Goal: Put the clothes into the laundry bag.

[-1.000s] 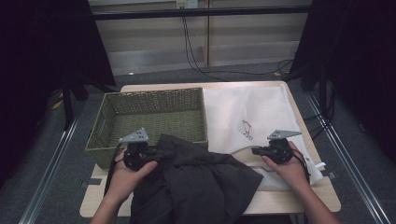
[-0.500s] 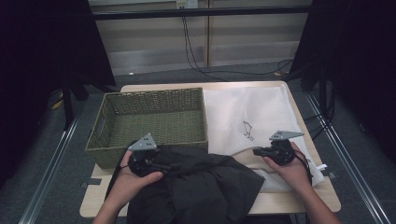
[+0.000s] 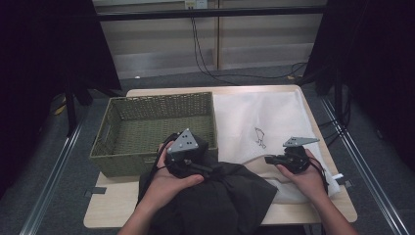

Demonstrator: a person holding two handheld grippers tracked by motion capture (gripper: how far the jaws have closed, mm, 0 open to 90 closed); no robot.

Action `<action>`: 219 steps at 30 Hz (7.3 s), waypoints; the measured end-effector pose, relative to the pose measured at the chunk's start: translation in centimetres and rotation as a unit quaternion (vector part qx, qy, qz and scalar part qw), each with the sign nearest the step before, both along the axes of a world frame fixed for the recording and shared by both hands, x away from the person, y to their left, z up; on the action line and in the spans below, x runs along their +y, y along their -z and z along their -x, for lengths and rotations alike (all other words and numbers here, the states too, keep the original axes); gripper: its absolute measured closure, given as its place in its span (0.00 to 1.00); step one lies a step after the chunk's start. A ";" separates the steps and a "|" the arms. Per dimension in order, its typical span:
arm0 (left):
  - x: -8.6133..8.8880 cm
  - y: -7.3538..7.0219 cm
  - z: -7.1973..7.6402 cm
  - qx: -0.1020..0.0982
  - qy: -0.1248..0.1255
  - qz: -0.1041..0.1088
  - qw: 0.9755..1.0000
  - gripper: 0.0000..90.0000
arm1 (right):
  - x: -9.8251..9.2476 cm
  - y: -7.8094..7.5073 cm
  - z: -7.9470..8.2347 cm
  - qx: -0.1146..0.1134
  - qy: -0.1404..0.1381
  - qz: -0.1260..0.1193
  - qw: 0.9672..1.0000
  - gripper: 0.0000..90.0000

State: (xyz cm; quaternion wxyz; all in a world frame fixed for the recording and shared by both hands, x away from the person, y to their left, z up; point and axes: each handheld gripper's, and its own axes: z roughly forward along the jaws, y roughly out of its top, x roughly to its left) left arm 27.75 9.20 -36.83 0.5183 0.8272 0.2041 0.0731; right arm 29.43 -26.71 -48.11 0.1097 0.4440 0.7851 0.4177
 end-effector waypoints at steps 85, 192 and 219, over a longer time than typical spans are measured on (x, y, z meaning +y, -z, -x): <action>-3.1 5.6 -1.3 0.162 0.016 -0.052 0.985 0.84 | -0.5 1.9 -1.2 0.072 0.050 -0.022 0.996 0.97; -7.6 7.2 -0.5 0.169 -0.038 -0.029 0.984 0.88 | 4.1 -4.5 4.4 -0.058 -0.047 -0.068 0.995 0.97; -9.2 10.6 2.3 0.044 -0.001 -0.210 0.977 0.49 | 4.9 -2.1 3.7 -0.030 -0.019 -0.073 0.997 0.97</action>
